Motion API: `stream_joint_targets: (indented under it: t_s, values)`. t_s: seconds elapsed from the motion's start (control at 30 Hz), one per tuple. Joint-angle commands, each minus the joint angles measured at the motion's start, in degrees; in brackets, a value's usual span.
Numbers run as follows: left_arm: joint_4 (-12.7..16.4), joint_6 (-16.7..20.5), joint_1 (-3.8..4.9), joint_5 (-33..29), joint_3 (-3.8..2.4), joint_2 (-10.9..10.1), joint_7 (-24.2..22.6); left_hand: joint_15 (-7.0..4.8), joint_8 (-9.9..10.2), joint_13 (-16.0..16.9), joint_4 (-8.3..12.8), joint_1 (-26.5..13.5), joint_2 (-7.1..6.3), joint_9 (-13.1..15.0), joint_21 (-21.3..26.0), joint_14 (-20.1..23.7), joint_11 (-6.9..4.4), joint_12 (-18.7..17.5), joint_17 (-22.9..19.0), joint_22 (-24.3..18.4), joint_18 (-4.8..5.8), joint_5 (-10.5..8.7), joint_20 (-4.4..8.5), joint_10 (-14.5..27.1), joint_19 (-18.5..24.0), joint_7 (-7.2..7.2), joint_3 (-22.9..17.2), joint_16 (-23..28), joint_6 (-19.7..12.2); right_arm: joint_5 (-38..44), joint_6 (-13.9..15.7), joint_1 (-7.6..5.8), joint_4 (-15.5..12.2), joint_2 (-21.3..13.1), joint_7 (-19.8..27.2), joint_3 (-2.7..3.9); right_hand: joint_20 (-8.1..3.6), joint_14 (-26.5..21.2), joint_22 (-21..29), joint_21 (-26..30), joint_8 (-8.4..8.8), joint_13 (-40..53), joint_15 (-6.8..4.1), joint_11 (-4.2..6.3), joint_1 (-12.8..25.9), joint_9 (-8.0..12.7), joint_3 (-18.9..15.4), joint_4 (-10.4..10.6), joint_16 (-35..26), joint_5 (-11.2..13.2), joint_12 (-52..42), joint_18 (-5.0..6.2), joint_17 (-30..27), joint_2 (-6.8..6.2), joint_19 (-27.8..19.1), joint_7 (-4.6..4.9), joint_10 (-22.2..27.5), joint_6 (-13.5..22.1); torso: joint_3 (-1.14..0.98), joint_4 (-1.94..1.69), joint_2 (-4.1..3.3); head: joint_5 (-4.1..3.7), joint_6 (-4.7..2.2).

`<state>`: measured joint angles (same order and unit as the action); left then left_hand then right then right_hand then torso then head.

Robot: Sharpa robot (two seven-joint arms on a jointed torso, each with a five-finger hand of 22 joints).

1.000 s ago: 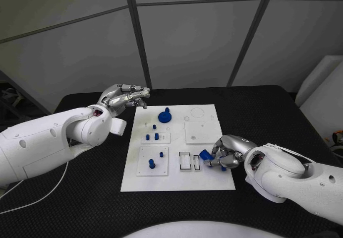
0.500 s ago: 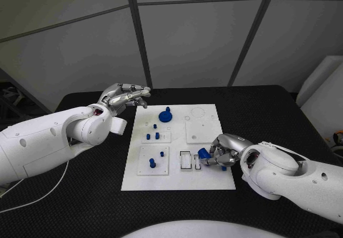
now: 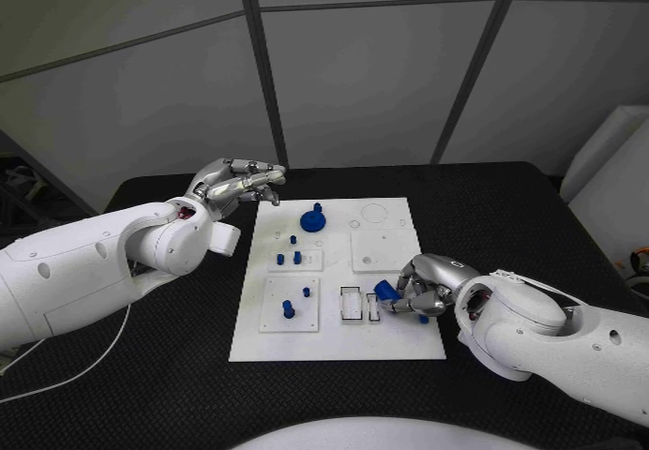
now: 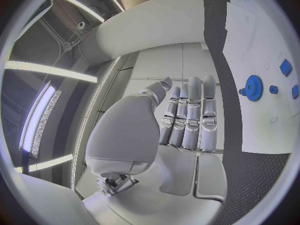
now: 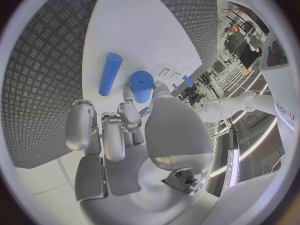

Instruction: Assemble the parts on the task board

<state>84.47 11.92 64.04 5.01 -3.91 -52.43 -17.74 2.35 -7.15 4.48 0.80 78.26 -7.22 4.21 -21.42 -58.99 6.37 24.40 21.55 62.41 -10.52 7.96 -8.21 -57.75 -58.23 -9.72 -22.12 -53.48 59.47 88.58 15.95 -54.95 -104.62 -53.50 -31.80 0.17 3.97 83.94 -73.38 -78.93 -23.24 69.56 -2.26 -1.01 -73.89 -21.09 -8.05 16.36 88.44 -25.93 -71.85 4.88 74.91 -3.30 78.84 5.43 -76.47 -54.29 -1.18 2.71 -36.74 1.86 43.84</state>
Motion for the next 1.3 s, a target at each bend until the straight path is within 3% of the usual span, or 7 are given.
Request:
stream_joint_targets:
  t_s: [0.03, 0.1, 0.27, 0.67, 0.83, 1.3]
  values:
    - [0.11, -0.70, 0.07, -0.04, -0.04, -0.02, -0.13, 0.17, 0.21, -0.05, -0.12, -0.29, 0.24, -0.02, 0.02, 0.37, -0.02, 0.23, -0.08, -0.05, 0.16, 0.04, -0.17, 0.25, -0.29, -0.06, 0.38, 0.17, -0.32, -0.14, -0.40, 0.29, 0.05, -0.30, -1.40, -0.30, -0.53, 5.64, -1.13, -1.03, -1.11, 1.90, -0.89, 0.66, -1.86, -1.03, -0.20, 0.10, 0.65, -5.95, -1.08, -1.29, 13.14, 1.33, 0.87, -0.82, -1.78, -1.40, -0.01, -0.07, -0.06, -0.03, -0.34]
    - [-0.02, -0.70, 0.07, -0.04, -0.04, 0.08, -0.14, 0.17, 0.21, -0.05, -0.12, -0.29, 0.24, -0.02, 0.02, 0.37, -0.02, 0.23, -0.08, -0.05, 0.16, 0.04, -0.17, 0.25, -0.29, -0.06, 0.38, 0.17, -0.32, -2.48, 3.44, 0.26, -2.03, -1.40, -0.53, -0.26, -0.56, 5.65, -1.18, -1.06, -1.14, 2.02, -0.92, 0.69, -1.78, -1.08, -0.24, 0.15, 0.66, -6.18, -1.16, -1.30, 13.17, 1.44, 0.90, -0.86, -1.87, -1.50, -0.02, -0.07, -0.05, -0.04, -0.36]
    - [-0.16, -0.75, 0.06, -0.04, -0.04, 0.21, -0.15, 0.17, 0.21, -0.05, -0.12, -0.29, 0.24, -0.02, 0.02, 0.37, -0.02, 0.23, -0.08, -0.05, 0.16, 0.04, -0.17, 0.25, -0.29, -0.06, 0.38, 0.17, -0.32, -5.08, 7.79, 0.19, -4.91, -2.69, 0.61, -0.17, -0.60, 5.67, -1.27, -1.12, -1.18, 2.11, -0.97, 0.77, -1.78, -1.14, -0.24, 0.15, 0.71, -6.39, -1.21, -1.32, 13.29, 1.59, 0.95, -0.97, -1.96, -1.68, 0.03, -0.05, -0.07, -0.05, -0.37]
    - [-0.16, -0.80, 0.06, -0.04, -0.04, 0.20, -0.15, 0.17, 0.21, -0.05, -0.12, -0.29, 0.24, -0.02, 0.02, 0.37, -0.02, 0.23, -0.08, -0.05, 0.16, 0.04, -0.17, 0.25, -0.29, -0.06, 0.38, 0.17, -0.32, -6.12, 9.87, 0.08, -6.01, -1.84, 1.69, -0.09, -0.64, 5.68, -1.32, -1.15, -1.24, 2.20, -1.03, 0.84, -1.72, -1.21, -0.28, 0.18, 0.73, -6.50, -1.24, -1.33, 13.33, 1.70, 0.99, -1.05, -2.05, -1.90, 0.02, -0.10, -0.14, 0.20, -0.22]
    - [-0.20, -0.82, 0.06, -0.04, -0.04, 0.19, -0.13, 0.17, 0.21, -0.05, -0.12, -0.29, 0.24, -0.02, 0.02, 0.37, -0.02, 0.23, -0.08, -0.05, 0.16, 0.04, -0.17, 0.25, -0.29, -0.06, 0.38, 0.17, -0.32, -6.36, 9.10, 0.07, -5.73, -0.97, 2.12, -0.09, -0.68, 5.68, -1.31, -1.14, -1.26, 2.28, -1.07, 0.88, -1.46, -1.28, -0.41, 0.25, 0.73, -6.53, -1.28, -1.32, 13.33, 1.76, 0.97, -1.08, -2.13, -2.04, -0.01, -0.02, -0.09, 0.25, -0.19]
    - [-0.14, -0.86, 0.06, -0.04, -0.04, 0.40, -0.18, 0.17, 0.21, -0.06, -0.16, -0.29, 0.32, -0.02, 0.11, 0.39, -0.02, 0.26, -0.12, -0.13, 0.15, 0.07, -0.19, 0.33, -0.29, -0.05, 0.42, 0.18, -0.36, -8.39, 2.21, 0.02, -2.13, 3.94, 1.35, -0.05, -0.95, 5.62, -1.20, -0.97, -1.27, 2.55, -1.35, 1.20, 3.93, -2.16, -2.87, 0.41, 0.59, -4.08, -0.86, -1.28, 13.04, 3.23, 0.78, -1.54, -2.51, -3.34, 0.06, -0.12, -0.13, 0.30, -0.07]
